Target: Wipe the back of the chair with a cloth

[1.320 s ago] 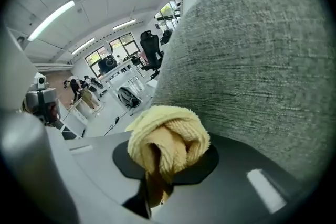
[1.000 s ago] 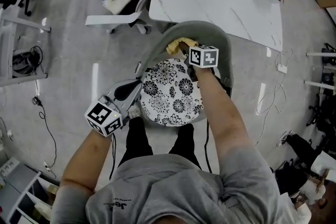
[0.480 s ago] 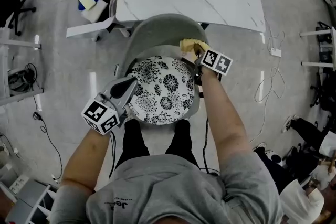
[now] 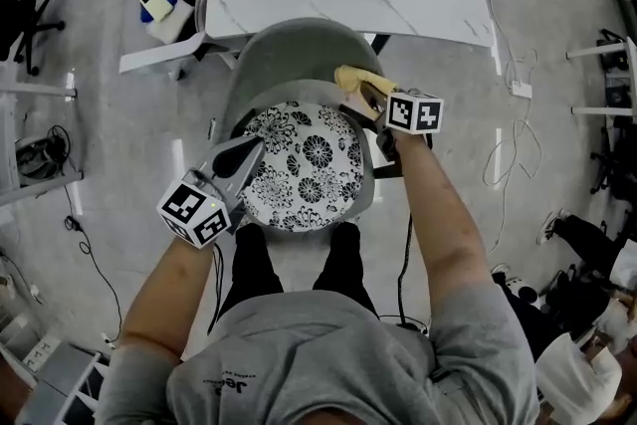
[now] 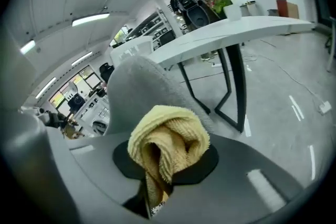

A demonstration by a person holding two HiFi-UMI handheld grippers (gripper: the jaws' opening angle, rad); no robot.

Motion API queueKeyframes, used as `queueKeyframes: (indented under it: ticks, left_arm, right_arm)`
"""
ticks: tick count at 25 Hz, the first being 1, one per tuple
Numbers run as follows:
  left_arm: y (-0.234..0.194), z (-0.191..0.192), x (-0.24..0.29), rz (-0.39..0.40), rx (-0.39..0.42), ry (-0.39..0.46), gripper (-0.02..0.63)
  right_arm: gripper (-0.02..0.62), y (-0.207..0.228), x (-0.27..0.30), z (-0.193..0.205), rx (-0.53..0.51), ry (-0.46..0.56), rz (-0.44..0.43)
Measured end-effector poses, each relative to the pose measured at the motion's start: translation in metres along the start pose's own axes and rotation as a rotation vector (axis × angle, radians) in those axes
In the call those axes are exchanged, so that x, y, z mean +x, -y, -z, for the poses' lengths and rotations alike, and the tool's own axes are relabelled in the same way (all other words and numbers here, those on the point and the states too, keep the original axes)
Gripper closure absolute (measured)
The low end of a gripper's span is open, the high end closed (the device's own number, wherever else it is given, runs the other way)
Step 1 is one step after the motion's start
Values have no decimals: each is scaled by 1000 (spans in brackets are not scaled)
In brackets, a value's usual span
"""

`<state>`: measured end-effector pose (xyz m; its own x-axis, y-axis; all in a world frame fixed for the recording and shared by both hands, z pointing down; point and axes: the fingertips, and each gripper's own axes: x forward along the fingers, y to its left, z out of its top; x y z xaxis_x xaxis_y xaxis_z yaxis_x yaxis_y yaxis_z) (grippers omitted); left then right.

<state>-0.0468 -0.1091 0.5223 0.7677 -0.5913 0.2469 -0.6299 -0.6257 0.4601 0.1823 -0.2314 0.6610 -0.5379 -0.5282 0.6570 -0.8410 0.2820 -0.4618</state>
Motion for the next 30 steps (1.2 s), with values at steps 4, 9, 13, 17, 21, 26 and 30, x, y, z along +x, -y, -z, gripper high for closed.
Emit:
queueKeyframes:
  ticks: [4,9,13,17,21,26,30]
  left_arm:
    - [-11,6,-13,-19,-11,5,548]
    - [-33,10,-46,-55,-22,7,548]
    - [-58,14,-79,-96,-22,16,548]
    - [-84,21,-106,-143,-54,28,548]
    - [-104,23,-125,-173,-84,43,548]
    - [-117,21,-131,-198,-103,50,548]
    - [-117,14,-119,-192,-92,40,548]
  right_arm:
    - [537,-56,32,18,-196,-100,-121]
    - [537,-150,90,57,-408,-236,-330]
    - [537,-205,136,84,-527,-342,-418]
    - [537,-230,173,98,-602,-412,-425]
    - [537,-229,195,95,-614,-428,-383]
    - [535,-194,204,81,-494,-387,-290]
    - [535,-155,201,61,-343,-302,-181]
